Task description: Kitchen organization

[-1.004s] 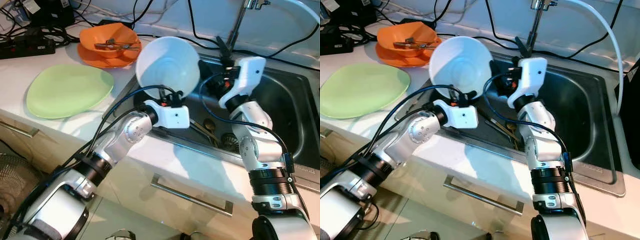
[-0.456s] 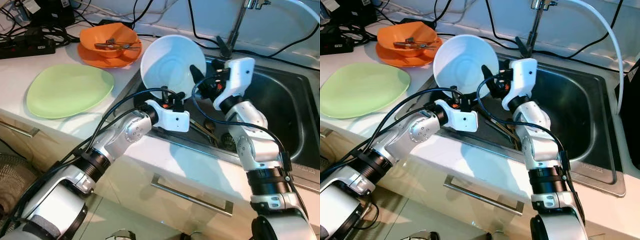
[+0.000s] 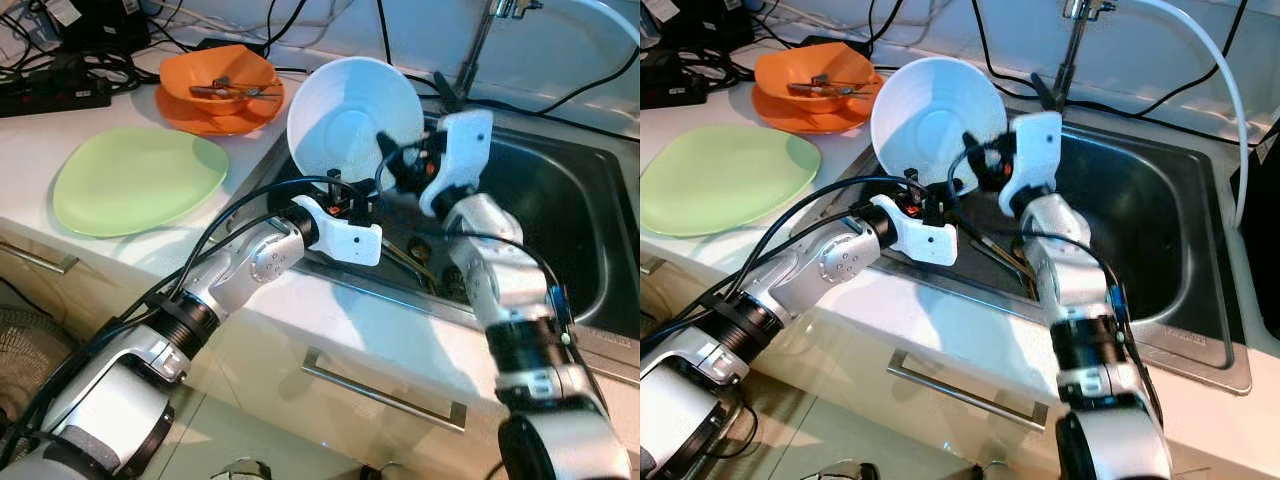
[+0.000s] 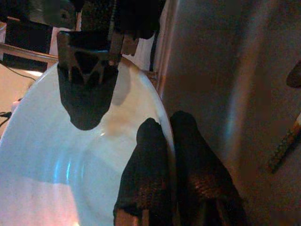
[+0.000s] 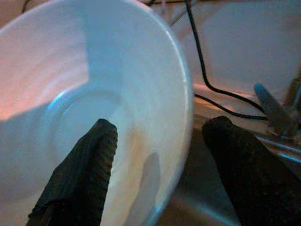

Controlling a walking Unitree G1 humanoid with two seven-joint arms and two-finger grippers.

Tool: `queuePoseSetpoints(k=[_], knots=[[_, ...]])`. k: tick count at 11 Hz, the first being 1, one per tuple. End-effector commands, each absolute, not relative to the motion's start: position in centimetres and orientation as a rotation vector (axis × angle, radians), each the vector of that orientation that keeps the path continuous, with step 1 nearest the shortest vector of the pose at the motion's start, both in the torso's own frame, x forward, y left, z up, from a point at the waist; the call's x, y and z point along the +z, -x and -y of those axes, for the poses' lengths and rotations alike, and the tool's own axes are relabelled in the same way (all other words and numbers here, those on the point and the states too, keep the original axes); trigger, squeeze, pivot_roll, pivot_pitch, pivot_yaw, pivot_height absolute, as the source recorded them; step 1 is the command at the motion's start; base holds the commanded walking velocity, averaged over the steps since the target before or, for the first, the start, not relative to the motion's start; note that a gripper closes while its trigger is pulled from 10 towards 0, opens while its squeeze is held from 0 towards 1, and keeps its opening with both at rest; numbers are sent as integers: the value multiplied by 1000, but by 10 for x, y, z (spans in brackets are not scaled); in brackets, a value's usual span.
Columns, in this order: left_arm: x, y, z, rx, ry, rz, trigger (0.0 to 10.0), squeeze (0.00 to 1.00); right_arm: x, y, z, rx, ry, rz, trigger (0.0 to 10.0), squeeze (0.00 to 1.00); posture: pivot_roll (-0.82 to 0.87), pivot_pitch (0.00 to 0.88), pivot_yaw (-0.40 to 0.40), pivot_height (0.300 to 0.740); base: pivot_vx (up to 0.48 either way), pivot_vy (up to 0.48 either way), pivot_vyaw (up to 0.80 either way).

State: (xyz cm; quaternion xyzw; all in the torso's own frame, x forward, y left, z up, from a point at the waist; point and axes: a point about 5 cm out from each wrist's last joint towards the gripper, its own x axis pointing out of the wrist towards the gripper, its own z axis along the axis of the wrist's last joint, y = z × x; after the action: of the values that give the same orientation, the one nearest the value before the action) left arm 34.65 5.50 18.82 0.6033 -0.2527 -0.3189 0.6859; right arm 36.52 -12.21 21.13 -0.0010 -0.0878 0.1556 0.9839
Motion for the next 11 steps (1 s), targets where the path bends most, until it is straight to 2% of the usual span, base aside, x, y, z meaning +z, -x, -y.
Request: queuePoseSetpoints(k=[1, 2, 3, 4, 11], knots=[[196, -348, -55, -691, -1361, 606, 10000, 0, 214, -369, 128, 276, -27, 165, 10000, 0, 34, 67, -41, 740, 0, 0, 0], [195, -348, -55, -692, -1364, 603, 10000, 0, 215, -371, 130, 261, -43, 163, 10000, 0, 32, 68, -43, 740, 0, 0, 0], [193, -348, -55, -696, -1365, 600, 10000, 0, 218, -374, 134, 235, -49, 161, 2471, 0, 33, 68, -43, 740, 0, 0, 0], [193, -349, -55, -697, -1366, 600, 10000, 0, 219, -375, 135, 233, -54, 163, 0, 0, 34, 69, -43, 740, 0, 0, 0], [194, -349, -55, -691, -1363, 604, 10000, 0, 218, -373, 127, 273, -75, 175, 0, 0, 37, 71, -43, 740, 0, 0, 0]])
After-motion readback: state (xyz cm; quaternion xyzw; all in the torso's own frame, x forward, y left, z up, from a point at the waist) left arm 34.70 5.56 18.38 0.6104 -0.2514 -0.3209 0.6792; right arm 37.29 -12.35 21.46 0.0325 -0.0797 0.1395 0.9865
